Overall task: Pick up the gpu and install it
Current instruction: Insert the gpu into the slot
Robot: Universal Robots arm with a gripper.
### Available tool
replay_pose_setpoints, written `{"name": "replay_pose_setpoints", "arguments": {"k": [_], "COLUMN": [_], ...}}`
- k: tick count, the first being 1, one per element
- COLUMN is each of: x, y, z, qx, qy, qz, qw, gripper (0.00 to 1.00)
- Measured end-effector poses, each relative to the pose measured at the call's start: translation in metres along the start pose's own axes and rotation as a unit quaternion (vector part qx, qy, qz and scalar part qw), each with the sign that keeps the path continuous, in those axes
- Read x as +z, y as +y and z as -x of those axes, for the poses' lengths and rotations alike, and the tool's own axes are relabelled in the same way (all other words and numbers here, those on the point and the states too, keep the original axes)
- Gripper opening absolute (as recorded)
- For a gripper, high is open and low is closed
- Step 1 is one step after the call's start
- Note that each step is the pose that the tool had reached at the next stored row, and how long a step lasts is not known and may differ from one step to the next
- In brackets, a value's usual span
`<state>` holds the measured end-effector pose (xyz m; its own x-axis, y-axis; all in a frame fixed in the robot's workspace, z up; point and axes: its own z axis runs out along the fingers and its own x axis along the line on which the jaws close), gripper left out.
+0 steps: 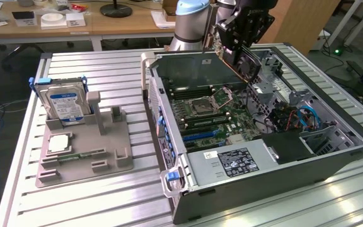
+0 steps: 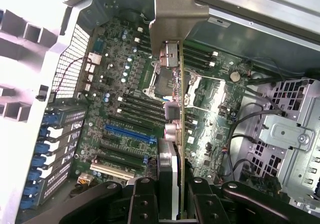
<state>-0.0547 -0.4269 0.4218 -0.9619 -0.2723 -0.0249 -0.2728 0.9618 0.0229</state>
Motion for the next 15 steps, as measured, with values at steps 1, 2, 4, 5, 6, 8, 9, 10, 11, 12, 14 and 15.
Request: {"name": "replay_pose_setpoints", "arguments": {"k": [1,2,4,5,6,8,9,10,11,12,14,15], "x": [0.0000,0.0000,0.0000,0.0000,0.0000,0.0000,0.0000,0.0000,0.0000,0.0000,-0.0001,-0.0001], "y": [-0.0001,-0.0003,-0.0003,-0.0004,-0.0005,-0.0007,-0.0008,-0.0009,-0.0010,-0.0010,-0.0012,-0.0012], "z": [0.0000,-0.0001,-0.0001,-0.0001,-0.0001,-0.0002,-0.0002,-0.0003,-0.0003,-0.0003,-0.0003,-0.0003], "qx": [-0.001,-0.003,-0.007,-0.011,-0.013,-0.019,-0.022,-0.025,-0.028,-0.032,-0.039,-0.042], "qy": [0.0001,0.0001,0.0002,0.0003,0.0003,0.0005,0.0005,0.0006,0.0007,0.0007,0.0009,0.0010], "qz": [0.0000,0.0001,0.0002,0.0003,0.0003,0.0005,0.0005,0.0007,0.0007,0.0008,0.0010,0.0010], "qw": [1.0000,1.0000,1.0000,0.9999,0.9999,0.9998,0.9998,0.9997,0.9996,0.9995,0.9993,0.9991], "gripper": [0.28,0.28,0.28,0.28,0.28,0.28,0.28,0.28,0.28,0.28,0.28,0.28]}}
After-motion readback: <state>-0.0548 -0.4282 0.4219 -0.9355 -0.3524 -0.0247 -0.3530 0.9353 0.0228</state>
